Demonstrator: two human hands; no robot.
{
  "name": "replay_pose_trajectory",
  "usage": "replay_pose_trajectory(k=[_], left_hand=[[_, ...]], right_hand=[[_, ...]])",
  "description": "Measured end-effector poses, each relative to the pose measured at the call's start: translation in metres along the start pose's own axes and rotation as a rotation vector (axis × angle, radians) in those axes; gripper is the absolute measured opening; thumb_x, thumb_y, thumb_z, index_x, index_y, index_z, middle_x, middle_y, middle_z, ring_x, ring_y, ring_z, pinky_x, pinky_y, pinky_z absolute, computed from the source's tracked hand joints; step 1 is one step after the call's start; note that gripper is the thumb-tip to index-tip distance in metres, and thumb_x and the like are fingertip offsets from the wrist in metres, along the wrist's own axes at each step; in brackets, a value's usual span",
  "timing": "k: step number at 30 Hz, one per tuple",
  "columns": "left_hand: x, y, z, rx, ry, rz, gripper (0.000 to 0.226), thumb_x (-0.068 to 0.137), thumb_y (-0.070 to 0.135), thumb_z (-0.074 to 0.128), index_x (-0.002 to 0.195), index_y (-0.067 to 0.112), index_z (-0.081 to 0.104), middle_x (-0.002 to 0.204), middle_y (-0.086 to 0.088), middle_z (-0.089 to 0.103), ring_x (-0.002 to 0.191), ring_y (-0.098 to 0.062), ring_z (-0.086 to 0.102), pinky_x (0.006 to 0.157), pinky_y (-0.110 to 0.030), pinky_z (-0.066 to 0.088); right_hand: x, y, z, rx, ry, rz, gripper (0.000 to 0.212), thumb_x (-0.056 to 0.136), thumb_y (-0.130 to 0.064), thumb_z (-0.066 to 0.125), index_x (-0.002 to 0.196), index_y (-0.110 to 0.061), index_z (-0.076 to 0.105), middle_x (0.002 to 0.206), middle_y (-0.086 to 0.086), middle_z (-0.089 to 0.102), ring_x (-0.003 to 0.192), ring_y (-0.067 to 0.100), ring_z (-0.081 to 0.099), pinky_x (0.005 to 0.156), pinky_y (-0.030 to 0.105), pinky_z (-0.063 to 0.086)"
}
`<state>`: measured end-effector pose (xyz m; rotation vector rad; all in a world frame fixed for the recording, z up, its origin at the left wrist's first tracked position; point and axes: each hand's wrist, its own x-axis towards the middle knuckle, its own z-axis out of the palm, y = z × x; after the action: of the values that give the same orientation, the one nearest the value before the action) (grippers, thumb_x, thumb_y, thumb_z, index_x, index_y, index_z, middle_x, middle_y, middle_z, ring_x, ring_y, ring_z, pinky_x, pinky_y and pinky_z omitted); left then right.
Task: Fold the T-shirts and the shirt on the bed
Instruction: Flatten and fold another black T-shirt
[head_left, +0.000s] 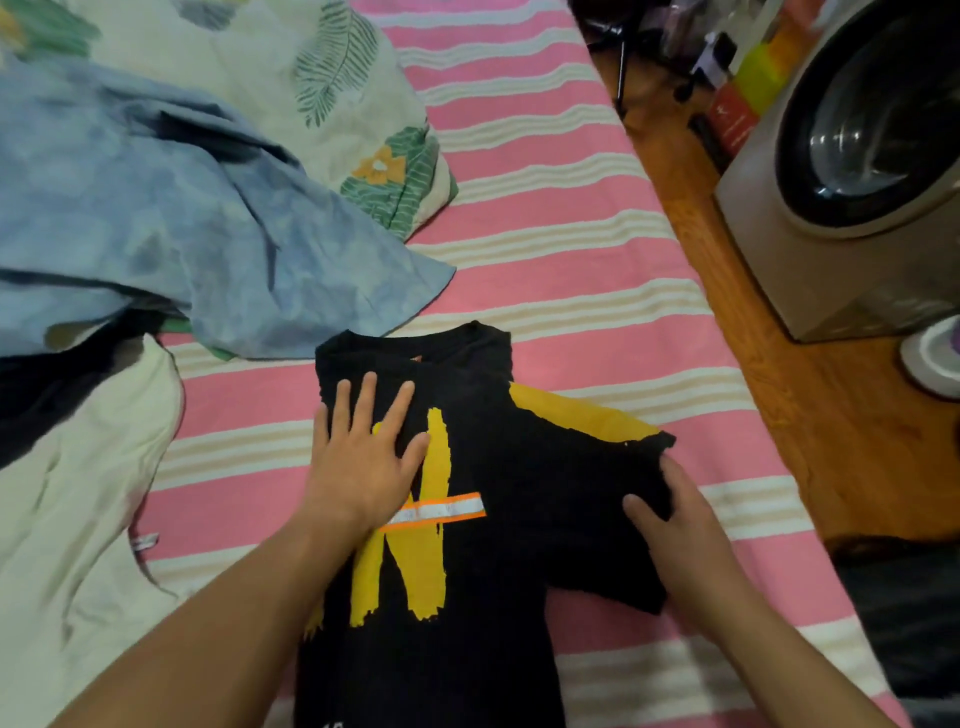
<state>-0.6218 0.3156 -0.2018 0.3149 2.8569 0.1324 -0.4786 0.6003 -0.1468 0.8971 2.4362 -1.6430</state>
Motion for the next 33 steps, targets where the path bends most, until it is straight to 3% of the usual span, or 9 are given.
replay_pose_trajectory(k=[5,8,12,17,21,24,27,30,33], left_hand=[[0.035,0.001,-0.057,-0.112,-0.136,0.004,0.060,0.099,0.055,0.045,0.156,0.049,0.026,0.167,-0.007,0.020,0.152,-0.037,0.015,0.122,-0.054,0.013],[0.009,-0.013,-0.093,-0.946,0.057,-0.273,0.031,0.100,0.037,0.054,0.125,0.023,0.066,0.124,-0.007,0.066,0.110,-0.026,0.063,0.089,-0.036,0.050],[-0.030,-0.034,-0.102,-1.875,-0.541,-0.556,0.063,0.095,0.065,0.046,0.111,0.010,0.072,0.109,-0.017,0.073,0.092,-0.033,0.073,0.076,-0.040,0.056],[-0.030,-0.029,-0.058,-1.734,-0.301,-0.627,0.031,0.105,0.028,0.053,0.125,0.009,0.067,0.108,-0.015,0.076,0.100,-0.032,0.074,0.087,-0.044,0.060],[-0.029,-0.036,-0.048,-1.752,-0.298,-0.608,0.030,0.109,0.026,0.044,0.123,0.012,0.067,0.110,-0.013,0.076,0.104,-0.029,0.073,0.089,-0.043,0.057],[-0.023,-0.040,-0.051,-1.758,-0.318,-0.557,0.034,0.110,0.029,0.041,0.123,0.012,0.067,0.113,-0.012,0.076,0.107,-0.028,0.072,0.090,-0.042,0.055],[-0.013,-0.042,-0.046,-1.643,-0.302,-0.509,0.032,0.108,0.030,0.045,0.111,0.008,0.068,0.104,-0.017,0.075,0.097,-0.029,0.072,0.084,-0.039,0.053],[0.004,-0.042,-0.038,-1.194,-0.161,-0.502,0.031,0.099,0.035,0.059,0.076,0.014,0.060,0.075,-0.011,0.063,0.077,-0.029,0.061,0.069,-0.037,0.046],[0.017,-0.045,-0.051,-0.568,0.125,-0.403,0.026,0.096,0.042,0.062,0.094,0.018,0.054,0.091,0.000,0.056,0.084,-0.026,0.055,0.073,-0.039,0.047]], right_hand=[[-0.003,-0.065,0.017,0.188,-0.140,-0.070,0.061,0.096,-0.001,0.062,0.134,-0.048,0.055,0.127,-0.016,0.065,0.109,0.003,0.066,0.089,0.025,0.057],[-0.014,-0.119,0.064,0.033,-0.222,-0.244,0.059,0.095,-0.005,0.062,0.145,-0.034,0.048,0.127,-0.016,0.063,0.106,-0.012,0.060,0.089,0.012,0.051],[-0.029,-0.140,0.142,-0.422,-0.592,-0.349,0.077,0.095,-0.048,0.057,0.158,-0.036,0.015,0.095,-0.009,0.072,0.082,-0.001,0.065,0.086,0.026,0.054],[0.028,-0.115,0.135,-0.735,-0.126,-0.544,0.045,0.101,-0.031,0.051,0.146,-0.024,0.045,0.124,0.003,0.054,0.113,0.025,0.052,0.092,0.040,0.048],[0.089,-0.100,0.116,-0.924,-0.309,-0.333,0.051,0.098,-0.038,0.058,0.147,-0.033,0.045,0.146,0.007,0.036,0.134,0.031,0.028,0.111,0.041,0.032],[0.108,-0.099,0.114,-0.830,-0.317,-0.325,0.009,0.094,-0.033,0.066,0.102,-0.030,0.065,0.123,0.000,0.042,0.126,0.028,0.035,0.100,0.032,0.032],[0.116,-0.099,0.100,-0.755,-0.241,-0.291,0.014,0.090,-0.026,0.072,0.081,-0.029,0.062,0.111,-0.001,0.040,0.122,0.028,0.042,0.098,0.033,0.039],[0.121,-0.094,0.095,-0.786,-0.194,-0.283,0.027,0.087,-0.028,0.076,0.112,-0.025,0.065,0.115,0.003,0.046,0.123,0.030,0.043,0.101,0.037,0.038],[0.123,-0.088,0.103,-0.627,-0.079,-0.229,0.052,0.084,-0.028,0.077,0.131,-0.019,0.057,0.119,0.007,0.054,0.116,0.028,0.049,0.098,0.038,0.044]])
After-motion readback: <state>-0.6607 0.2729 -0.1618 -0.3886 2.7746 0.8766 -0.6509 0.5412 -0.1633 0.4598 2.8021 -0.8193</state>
